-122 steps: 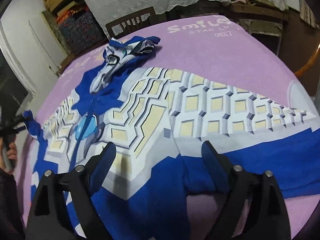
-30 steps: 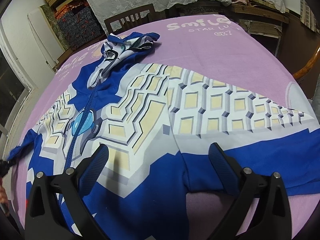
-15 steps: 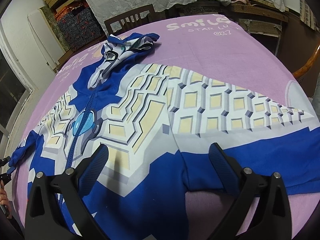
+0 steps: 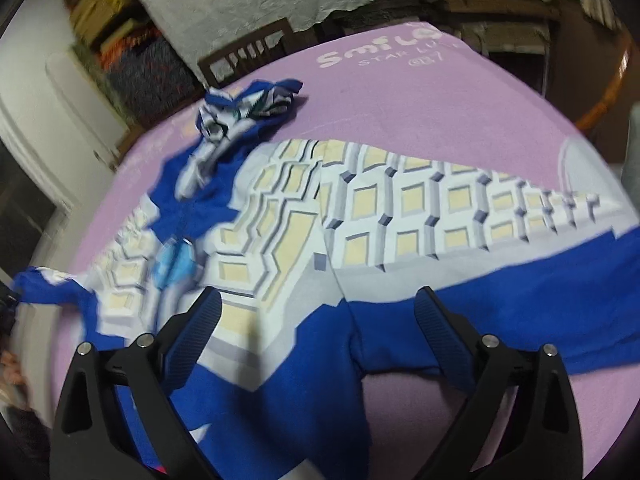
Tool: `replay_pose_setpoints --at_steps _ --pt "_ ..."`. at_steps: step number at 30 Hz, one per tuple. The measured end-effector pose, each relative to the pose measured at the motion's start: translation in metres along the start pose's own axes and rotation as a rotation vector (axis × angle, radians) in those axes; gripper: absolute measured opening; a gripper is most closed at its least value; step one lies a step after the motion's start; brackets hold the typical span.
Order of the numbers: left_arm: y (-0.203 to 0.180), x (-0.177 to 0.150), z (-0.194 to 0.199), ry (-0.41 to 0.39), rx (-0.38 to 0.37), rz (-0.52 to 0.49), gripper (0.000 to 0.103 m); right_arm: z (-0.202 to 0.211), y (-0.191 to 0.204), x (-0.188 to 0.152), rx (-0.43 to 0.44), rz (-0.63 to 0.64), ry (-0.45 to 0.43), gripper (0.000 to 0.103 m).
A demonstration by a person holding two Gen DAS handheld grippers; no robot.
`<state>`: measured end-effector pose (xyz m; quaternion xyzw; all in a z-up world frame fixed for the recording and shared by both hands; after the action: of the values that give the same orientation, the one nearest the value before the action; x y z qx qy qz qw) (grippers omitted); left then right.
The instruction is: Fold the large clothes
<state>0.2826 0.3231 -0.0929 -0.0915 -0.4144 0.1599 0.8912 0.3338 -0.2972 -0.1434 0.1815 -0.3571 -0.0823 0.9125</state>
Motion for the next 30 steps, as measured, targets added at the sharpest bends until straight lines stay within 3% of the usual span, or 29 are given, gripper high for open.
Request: replay_pose_setpoints --at_steps 2,4,6,9,10,13,17,18,20,21,25,27,30 --pt "0.018 -0.023 -0.03 0.118 0.043 0.048 0.013 0.008 -0.002 0.002 0.045 -0.05 -0.015 0.095" --pt "0.03 -0.038 -0.037 0.157 -0.003 0.134 0.014 0.014 -0.002 0.002 0.041 -0.051 -0.024 0.093" --pt "0.039 -0.038 -0.029 0.154 -0.039 0.186 0.019 0.016 -0.002 0.0 0.005 -0.025 -0.02 0.088" --pt "0.05 -0.026 -0.015 0.1 0.03 0.2 0.055 0.017 -0.001 -0.004 -0.01 0.006 -0.002 0.084" --pt "0.055 -0.022 -0.012 0.078 0.059 0.201 0.059 0.016 0.0 -0.004 -0.014 0.014 -0.003 0.083" --pt "0.067 -0.013 -0.01 0.073 0.046 0.246 0.067 0.016 0.001 -0.007 -0.003 0.021 -0.014 0.083" --pt "0.083 -0.006 -0.034 0.129 0.025 0.331 0.067 0.018 0.005 -0.008 0.014 0.035 -0.029 0.083" --pt "0.084 -0.007 -0.036 0.132 0.006 0.344 0.064 0.018 0.005 -0.008 0.016 0.037 -0.034 0.083" --pt "0.082 -0.007 -0.039 0.133 -0.04 0.357 0.037 0.019 0.006 -0.008 0.017 0.042 -0.044 0.082" --pt "0.079 -0.006 -0.037 0.123 -0.048 0.342 0.017 0.019 0.006 -0.008 0.014 0.046 -0.047 0.079" --pt "0.078 0.008 0.003 -0.021 -0.028 0.291 0.012 0.02 0.011 -0.008 0.015 0.064 -0.044 0.054" --pt "0.079 0.014 0.024 -0.091 0.006 0.242 0.003 0.023 0.018 -0.007 0.017 0.084 -0.048 0.051" --pt "0.083 -0.006 0.008 0.004 0.069 0.199 0.003 0.023 0.029 -0.007 0.021 0.12 -0.055 0.052"
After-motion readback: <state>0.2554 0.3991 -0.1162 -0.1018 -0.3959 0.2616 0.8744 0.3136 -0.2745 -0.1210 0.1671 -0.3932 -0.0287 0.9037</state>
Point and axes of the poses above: each gripper's, at about its wrist camera, not at the fingertips, and z roughly against the way its jaws point, y to its left, x to its top, the point moved 6 cm from there along -z, roughly the way its jaws point, and after that the axes turned 1 degree about -x, right-handed, at the moved point
